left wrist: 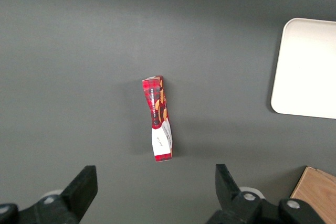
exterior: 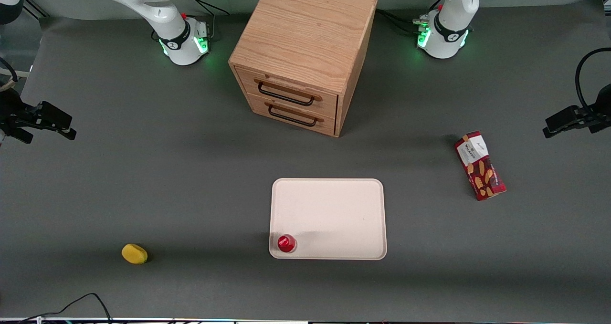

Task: Place red cookie box on tray
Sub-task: 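Lower the open left gripper over the red plaid shortbread box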

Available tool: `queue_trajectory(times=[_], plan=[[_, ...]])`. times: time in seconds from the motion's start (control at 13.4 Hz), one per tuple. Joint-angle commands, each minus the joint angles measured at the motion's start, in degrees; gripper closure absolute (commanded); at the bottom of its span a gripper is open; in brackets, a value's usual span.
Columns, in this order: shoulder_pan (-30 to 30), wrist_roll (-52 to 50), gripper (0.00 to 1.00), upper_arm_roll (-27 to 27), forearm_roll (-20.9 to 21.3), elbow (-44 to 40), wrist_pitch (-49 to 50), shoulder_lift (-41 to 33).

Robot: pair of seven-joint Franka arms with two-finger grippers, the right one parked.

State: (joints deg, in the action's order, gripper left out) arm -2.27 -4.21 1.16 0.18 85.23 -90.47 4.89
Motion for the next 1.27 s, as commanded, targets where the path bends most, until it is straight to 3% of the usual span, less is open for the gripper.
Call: queue_trajectory(times=[0.0,0.45,0.82,1.19], plan=[[0.5,1.1,0.0,-0.4,-0.4,-2.3,1.8,1.2],[1.7,1.4,0.0,-0.3,0.4,-2.6,5.4,2.1],[1.4,0.8,0.0,-0.6,0.3,15.9,-11.1,2.3],[1.0,0.6,0.0,-1.7,-4.4,26.8,-25.2,5.5]])
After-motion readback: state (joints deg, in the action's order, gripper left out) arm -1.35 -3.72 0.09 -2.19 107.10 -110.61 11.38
